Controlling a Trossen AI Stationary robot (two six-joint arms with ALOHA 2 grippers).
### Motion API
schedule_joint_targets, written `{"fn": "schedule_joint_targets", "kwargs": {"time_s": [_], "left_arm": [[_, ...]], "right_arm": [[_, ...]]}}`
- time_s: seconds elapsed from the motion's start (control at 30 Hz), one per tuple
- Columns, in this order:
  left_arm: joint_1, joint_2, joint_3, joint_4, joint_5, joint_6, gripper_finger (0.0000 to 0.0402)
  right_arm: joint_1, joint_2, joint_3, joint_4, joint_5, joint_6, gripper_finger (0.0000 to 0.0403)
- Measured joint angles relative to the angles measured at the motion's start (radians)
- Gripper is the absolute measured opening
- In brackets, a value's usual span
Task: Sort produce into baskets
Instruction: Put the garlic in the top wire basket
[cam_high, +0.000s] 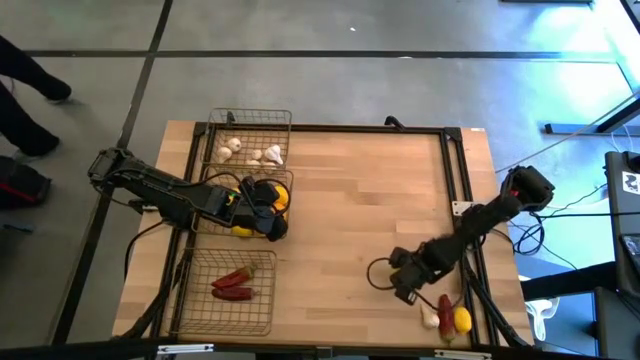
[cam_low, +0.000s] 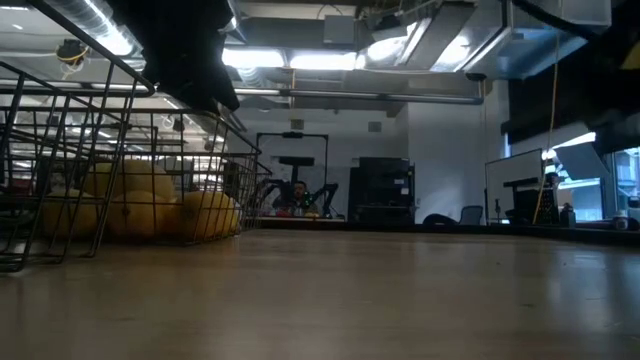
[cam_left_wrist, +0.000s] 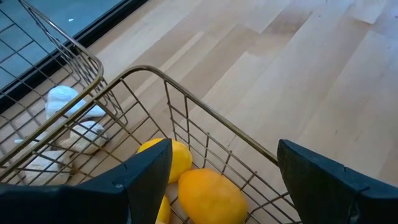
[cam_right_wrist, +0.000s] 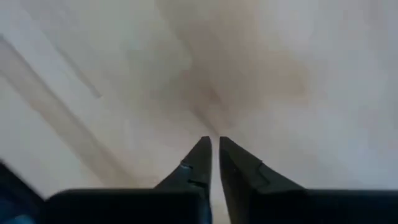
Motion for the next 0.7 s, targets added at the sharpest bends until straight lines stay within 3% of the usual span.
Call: {"fn": "schedule_joint_targets", "kwargs": {"time_s": [0.4, 0.53, 0.7], "left_arm": [[0.000, 0.000, 0.000, 0.006, 0.000, 0.000, 0.0285], [0.000, 0.000, 0.000, 0.006, 0.000, 0.000, 0.0285], [0.000, 0.000, 0.000, 0.006, 0.000, 0.004, 0.0285]], "right_arm": [[0.158, 0.001, 0.001, 0.088, -0.148, 0.327, 0.0184], [0.163, 0.015, -0.005, 0.085, -0.175, 0.385, 0.0191], [0.162, 0.065, -0.005, 0.110, -0.226, 0.386, 0.0172]]}}
